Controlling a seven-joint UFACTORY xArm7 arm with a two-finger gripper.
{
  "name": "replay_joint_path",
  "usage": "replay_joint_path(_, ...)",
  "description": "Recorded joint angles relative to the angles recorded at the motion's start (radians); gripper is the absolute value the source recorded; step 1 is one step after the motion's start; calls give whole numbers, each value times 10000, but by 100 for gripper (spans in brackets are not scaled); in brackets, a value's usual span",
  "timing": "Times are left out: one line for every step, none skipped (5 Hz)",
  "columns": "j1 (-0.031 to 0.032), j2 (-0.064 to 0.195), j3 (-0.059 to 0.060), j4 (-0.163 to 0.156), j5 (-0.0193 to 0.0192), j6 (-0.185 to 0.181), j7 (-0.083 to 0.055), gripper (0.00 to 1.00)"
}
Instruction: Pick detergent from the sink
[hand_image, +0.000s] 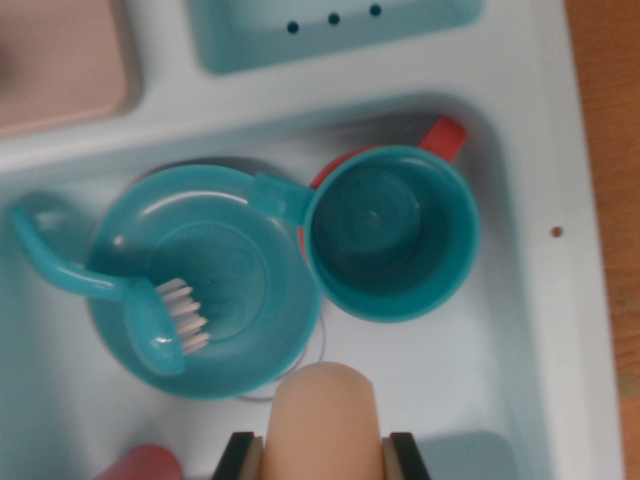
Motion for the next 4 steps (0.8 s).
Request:
replay_joint_path(4,-130,3,340,-24,469,23,100)
replay_joint_path(4,-130,3,340,-24,469,23,100)
replay_joint_path(8,-263,5,684,-48,943,45,100)
replay_joint_path(8,-263,5,684,-48,943,45,100)
